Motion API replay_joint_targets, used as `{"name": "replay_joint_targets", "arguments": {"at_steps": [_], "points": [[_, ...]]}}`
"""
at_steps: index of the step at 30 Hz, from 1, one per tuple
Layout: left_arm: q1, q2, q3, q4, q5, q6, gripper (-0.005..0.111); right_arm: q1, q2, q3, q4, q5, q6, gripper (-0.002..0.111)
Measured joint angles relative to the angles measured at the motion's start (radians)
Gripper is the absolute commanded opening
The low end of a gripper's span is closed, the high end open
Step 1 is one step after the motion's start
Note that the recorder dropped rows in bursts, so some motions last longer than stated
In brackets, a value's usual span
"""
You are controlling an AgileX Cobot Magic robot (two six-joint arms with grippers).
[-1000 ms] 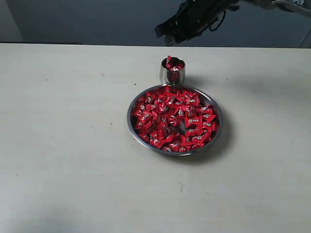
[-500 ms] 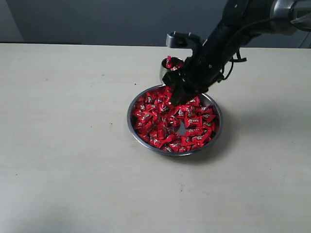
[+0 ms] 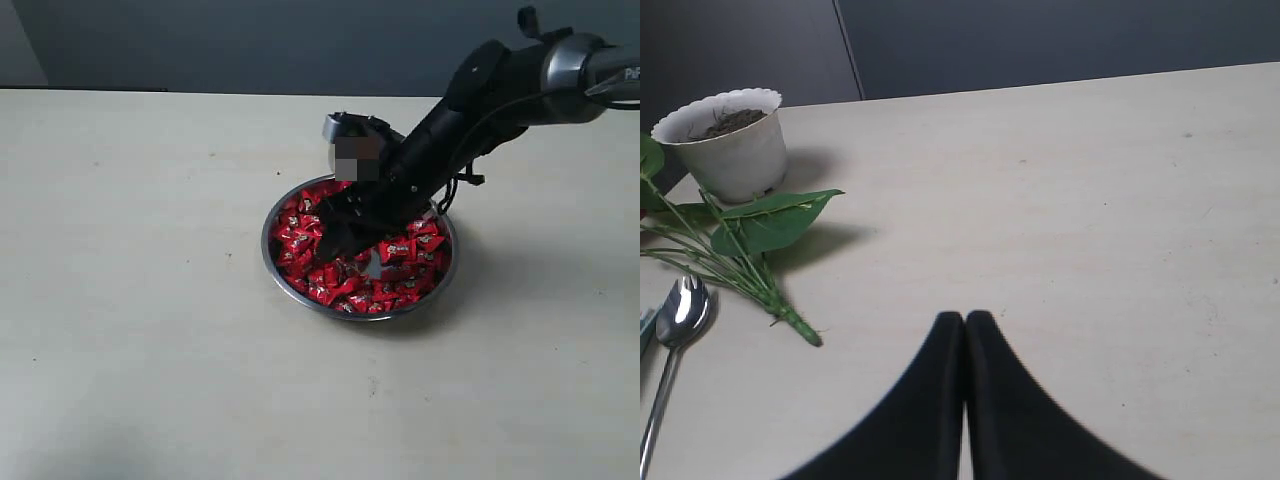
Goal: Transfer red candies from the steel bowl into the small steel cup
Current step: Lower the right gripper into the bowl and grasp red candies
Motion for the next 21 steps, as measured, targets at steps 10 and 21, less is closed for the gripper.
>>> {"name": "replay_joint_targets", "arguments": {"at_steps": [10,21], "points": [[0.000,0.000,0.000,0.000,0.000,0.000,0.000,0.058,0.023,0.000,-0.147,-0.175,0.097,0.030],[0.000,0.000,0.000,0.000,0.000,0.000,0.000,0.061,0.032,0.000,-0.190,-0.164,0.139,0.030]]}}
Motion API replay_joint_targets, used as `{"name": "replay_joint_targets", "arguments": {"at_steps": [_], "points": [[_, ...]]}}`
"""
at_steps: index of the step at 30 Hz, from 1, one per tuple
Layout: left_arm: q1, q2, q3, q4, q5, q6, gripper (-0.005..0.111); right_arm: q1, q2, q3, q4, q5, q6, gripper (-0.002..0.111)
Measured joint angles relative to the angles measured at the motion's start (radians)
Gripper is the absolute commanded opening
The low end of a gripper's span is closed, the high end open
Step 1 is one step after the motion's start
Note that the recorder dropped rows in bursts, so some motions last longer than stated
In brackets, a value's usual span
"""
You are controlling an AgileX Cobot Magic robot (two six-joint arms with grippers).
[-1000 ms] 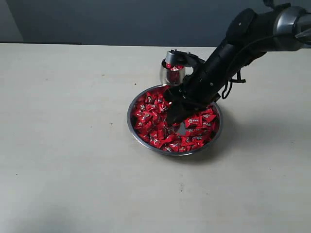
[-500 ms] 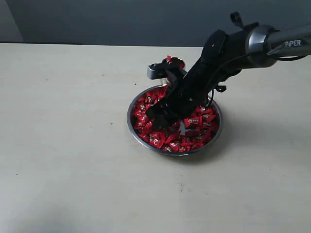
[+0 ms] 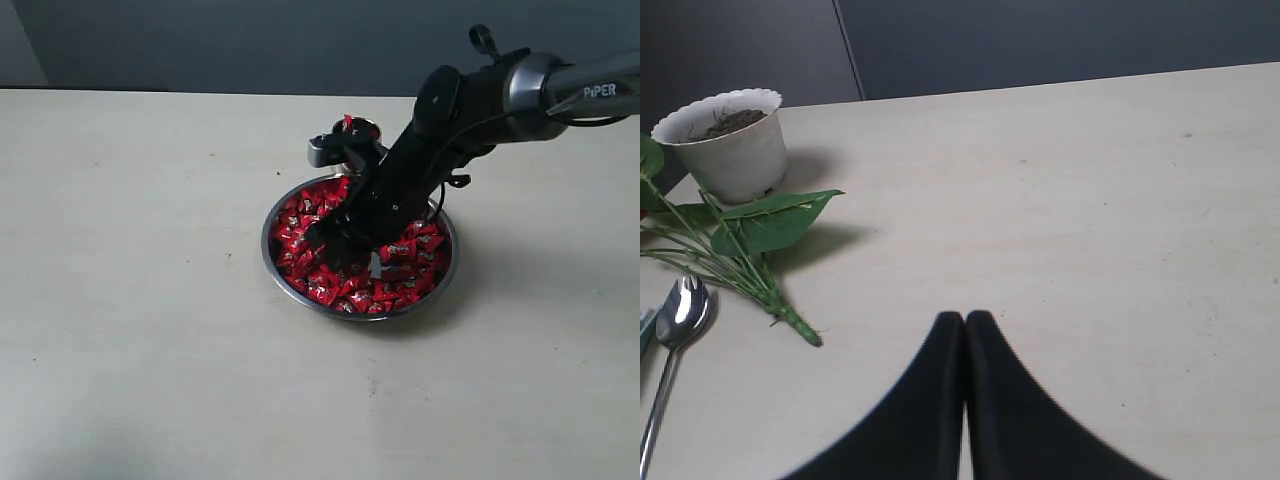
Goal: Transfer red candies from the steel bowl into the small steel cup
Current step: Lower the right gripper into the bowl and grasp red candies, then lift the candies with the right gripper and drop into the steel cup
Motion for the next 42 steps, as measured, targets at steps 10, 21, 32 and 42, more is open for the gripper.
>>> {"name": "replay_joint_targets", "arguments": {"at_steps": [10,21,32,42], "points": [[0.000,0.000,0.000,0.000,0.000,0.000,0.000,0.000,0.018,0.000,0.059,0.041,-0.008,0.030],[0.000,0.000,0.000,0.000,0.000,0.000,0.000,0.000,0.023,0.000,0.055,0.057,-0.025,0.020],[0.000,0.000,0.000,0.000,0.000,0.000,0.000,0.000,-0.004,0.000,0.044,0.054,-0.027,-0.001],[0.000,0.000,0.000,0.000,0.000,0.000,0.000,-0.026,-0.147,-0.053,-0.011,0.056,-0.029,-0.001]]}}
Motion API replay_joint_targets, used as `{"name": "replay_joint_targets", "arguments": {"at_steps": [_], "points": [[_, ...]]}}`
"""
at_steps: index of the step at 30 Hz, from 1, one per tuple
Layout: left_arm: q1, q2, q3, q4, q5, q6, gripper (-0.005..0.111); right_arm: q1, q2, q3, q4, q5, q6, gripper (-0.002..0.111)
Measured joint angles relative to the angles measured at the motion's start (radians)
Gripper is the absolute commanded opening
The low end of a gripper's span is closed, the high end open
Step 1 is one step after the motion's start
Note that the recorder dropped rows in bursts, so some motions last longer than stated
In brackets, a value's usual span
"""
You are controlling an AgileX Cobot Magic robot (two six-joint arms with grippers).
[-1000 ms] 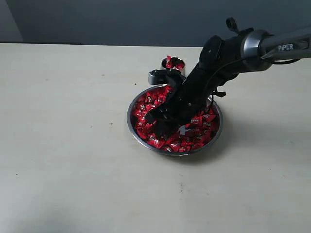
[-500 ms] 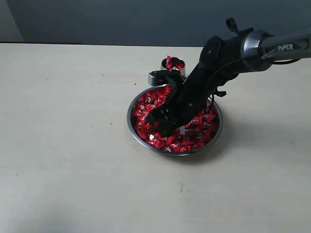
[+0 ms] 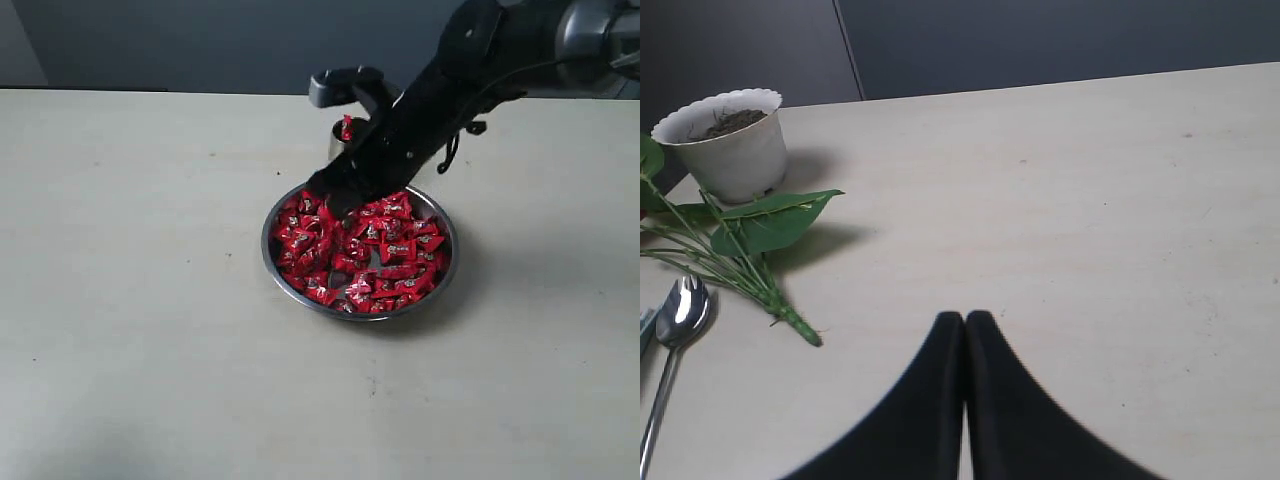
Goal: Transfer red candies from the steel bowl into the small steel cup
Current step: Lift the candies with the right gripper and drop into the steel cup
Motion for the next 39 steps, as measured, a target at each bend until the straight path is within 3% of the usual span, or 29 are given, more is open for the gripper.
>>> {"name": "replay_joint_targets", "arguments": {"at_steps": [12,23,25,30,39], "points": [[0.000,0.000,0.000,0.000,0.000,0.000,0.000,-0.160,0.099,-0.303,0.053,-0.045,0.000,-0.001],[0.000,0.000,0.000,0.000,0.000,0.000,0.000,-0.182,0.372,-0.556,0.084,-0.032,0.014,-0.001],[0.000,0.000,0.000,0.000,0.000,0.000,0.000,-0.182,0.400,-0.581,0.093,-0.027,0.017,0.007],[0.000,0.000,0.000,0.000,0.000,0.000,0.000,-0.182,0.422,-0.601,0.098,-0.021,0.019,0.037],[0.000,0.000,0.000,0.000,0.000,0.000,0.000,-0.184,0.369,-0.605,0.019,-0.006,0.098,0.034]]}}
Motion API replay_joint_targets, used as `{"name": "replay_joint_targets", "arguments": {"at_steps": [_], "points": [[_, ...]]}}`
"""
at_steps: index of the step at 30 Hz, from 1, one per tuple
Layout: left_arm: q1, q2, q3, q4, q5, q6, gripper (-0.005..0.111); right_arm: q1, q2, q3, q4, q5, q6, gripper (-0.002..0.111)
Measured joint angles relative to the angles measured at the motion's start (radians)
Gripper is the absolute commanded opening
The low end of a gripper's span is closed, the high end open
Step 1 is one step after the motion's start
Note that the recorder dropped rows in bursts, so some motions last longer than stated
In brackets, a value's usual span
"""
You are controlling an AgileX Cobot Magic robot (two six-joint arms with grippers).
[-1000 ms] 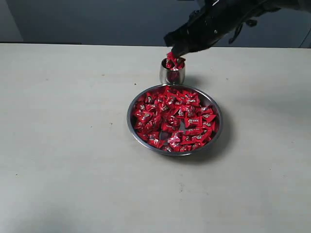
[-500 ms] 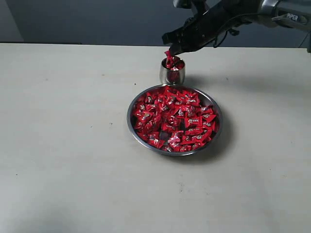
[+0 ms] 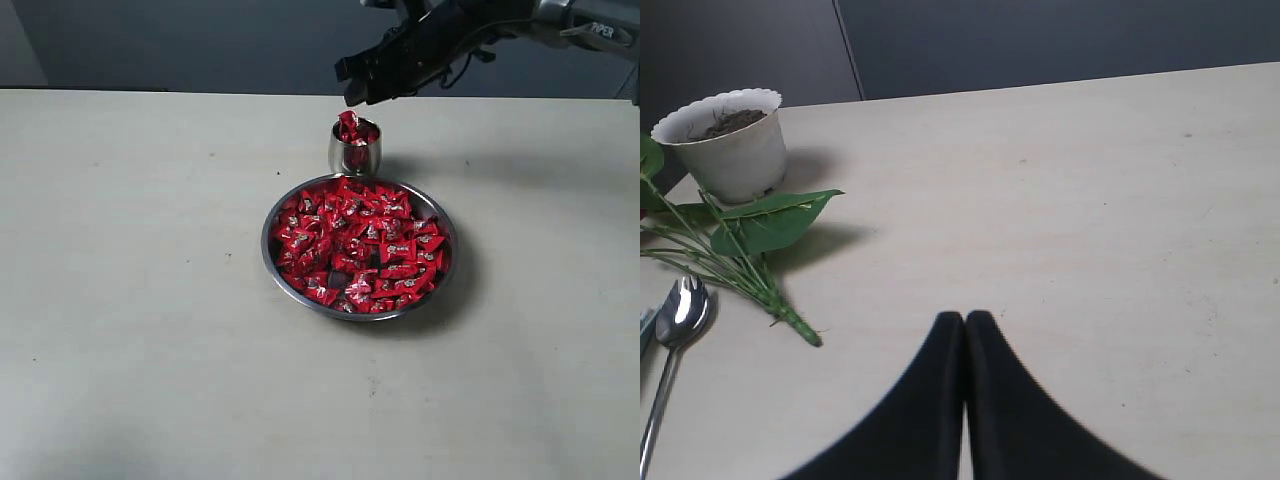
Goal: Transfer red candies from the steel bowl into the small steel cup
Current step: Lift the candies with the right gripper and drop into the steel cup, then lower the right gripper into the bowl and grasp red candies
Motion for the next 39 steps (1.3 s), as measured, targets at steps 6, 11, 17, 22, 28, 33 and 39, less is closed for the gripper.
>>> {"name": "replay_joint_targets", "arguments": {"at_steps": [6,11,17,22,28,33,39], "points": [[0.000,0.000,0.000,0.000,0.000,0.000,0.000,-0.025,-0.072,-0.001,-0.034,0.105,0.095,0.034],[0.000,0.000,0.000,0.000,0.000,0.000,0.000,-0.038,-0.089,0.009,-0.042,0.241,0.114,0.034],[0.000,0.000,0.000,0.000,0.000,0.000,0.000,-0.038,-0.141,0.196,0.017,0.256,0.083,0.034],[0.000,0.000,0.000,0.000,0.000,0.000,0.000,-0.038,-0.244,0.440,0.063,0.176,0.006,0.034],[0.000,0.000,0.000,0.000,0.000,0.000,0.000,-0.008,-0.308,0.619,0.168,0.148,-0.126,0.034],[0.000,0.000,0.000,0.000,0.000,0.000,0.000,0.082,-0.308,0.678,0.150,0.110,-0.184,0.034],[0.000,0.000,0.000,0.000,0.000,0.000,0.000,0.182,-0.308,0.679,0.066,0.005,-0.195,0.034]]}}
